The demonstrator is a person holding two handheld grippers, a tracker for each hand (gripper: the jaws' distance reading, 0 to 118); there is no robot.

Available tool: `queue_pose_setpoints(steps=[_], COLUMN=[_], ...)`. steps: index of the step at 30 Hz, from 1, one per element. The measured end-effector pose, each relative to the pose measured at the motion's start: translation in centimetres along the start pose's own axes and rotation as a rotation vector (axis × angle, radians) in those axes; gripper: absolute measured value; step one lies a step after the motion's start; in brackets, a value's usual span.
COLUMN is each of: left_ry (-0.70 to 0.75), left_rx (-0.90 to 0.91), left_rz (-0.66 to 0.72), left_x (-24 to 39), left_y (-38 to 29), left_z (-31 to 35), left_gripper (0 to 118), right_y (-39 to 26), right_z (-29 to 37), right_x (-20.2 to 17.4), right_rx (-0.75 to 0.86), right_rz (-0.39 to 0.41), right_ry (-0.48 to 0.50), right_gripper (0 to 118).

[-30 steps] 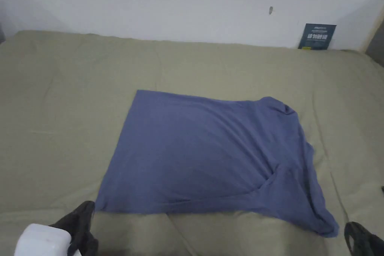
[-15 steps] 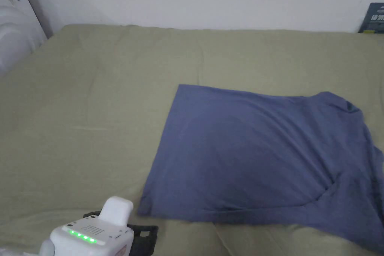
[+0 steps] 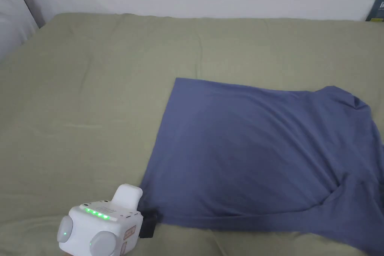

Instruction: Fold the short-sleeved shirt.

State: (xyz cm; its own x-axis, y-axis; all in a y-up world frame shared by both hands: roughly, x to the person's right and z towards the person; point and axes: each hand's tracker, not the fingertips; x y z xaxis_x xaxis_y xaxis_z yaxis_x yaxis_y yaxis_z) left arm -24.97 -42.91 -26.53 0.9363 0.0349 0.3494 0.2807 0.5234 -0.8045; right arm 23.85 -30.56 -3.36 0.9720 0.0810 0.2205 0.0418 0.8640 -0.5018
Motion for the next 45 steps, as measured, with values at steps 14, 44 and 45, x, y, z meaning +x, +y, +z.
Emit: queue_pose_setpoints(steps=[14,44,45], left_ry=[0.017,-0.047,-0.064], left_rx=[0.126,0.071,0.085], left_rz=[0.004,0.077,0.103], left_x=[2.0,1.4,1.1], left_y=[1.0,1.2,1.3], left_z=[3.7,3.0,3.2], left_gripper=[8,7,6], right_y=[-1.4,-3.2,-2.8], right_z=[-4.5,-14.8,-14.8], right_x=[2.5,5.7,6.0], right_rx=[-0.221,-0.501,-0.512], right_rz=[0.058,0.024,0.002], right_ry=[-0.033,0.187,0.205], right_gripper=[4,6,6])
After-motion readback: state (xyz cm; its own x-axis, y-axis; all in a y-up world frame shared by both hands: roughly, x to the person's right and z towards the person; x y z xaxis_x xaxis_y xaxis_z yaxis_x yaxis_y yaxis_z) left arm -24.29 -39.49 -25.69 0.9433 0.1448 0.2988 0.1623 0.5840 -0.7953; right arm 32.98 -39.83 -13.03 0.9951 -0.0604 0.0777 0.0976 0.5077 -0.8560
